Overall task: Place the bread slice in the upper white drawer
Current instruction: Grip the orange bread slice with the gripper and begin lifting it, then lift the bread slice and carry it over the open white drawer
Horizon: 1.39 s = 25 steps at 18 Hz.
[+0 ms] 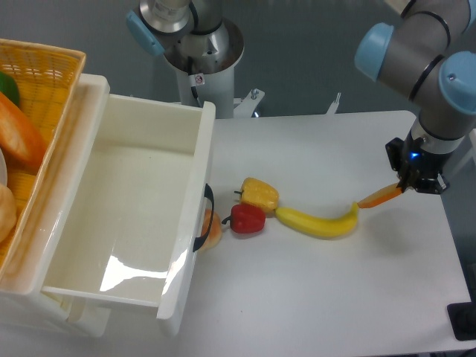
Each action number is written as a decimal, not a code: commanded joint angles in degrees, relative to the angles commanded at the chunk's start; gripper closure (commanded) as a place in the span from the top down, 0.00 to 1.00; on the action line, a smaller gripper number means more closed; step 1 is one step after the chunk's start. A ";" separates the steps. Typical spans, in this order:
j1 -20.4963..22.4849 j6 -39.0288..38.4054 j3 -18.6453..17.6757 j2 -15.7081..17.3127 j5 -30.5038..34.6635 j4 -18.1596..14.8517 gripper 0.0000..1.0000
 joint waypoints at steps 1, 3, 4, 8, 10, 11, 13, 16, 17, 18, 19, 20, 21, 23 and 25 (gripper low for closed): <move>0.00 -0.09 -0.09 0.00 0.00 0.00 0.00; -0.35 -0.26 -0.09 0.26 0.00 0.00 0.00; -0.53 -0.35 0.00 0.35 0.17 0.00 0.00; -2.37 -2.71 0.00 4.03 -2.36 -0.09 0.00; -2.64 -6.92 0.09 6.66 -5.87 -0.09 0.00; -2.81 -8.34 -0.17 7.98 -7.19 -0.26 0.00; -3.95 -9.31 -1.22 10.36 -8.00 -0.44 0.00; -4.83 -15.18 -2.72 14.57 -10.62 -0.35 0.00; -4.83 -16.95 -2.90 16.16 -12.20 -0.35 0.00; -4.92 -18.70 -3.07 17.39 -13.61 -0.35 0.00; -5.10 -21.33 -3.42 18.79 -14.93 -0.35 0.00; -5.62 -25.10 -3.86 20.63 -16.16 -0.35 0.00; -6.41 -28.79 -4.48 22.22 -17.30 -0.35 0.00; -8.78 -35.12 -4.66 24.07 -19.68 -0.35 0.00; -10.45 -40.75 -4.75 25.66 -22.31 -0.26 0.00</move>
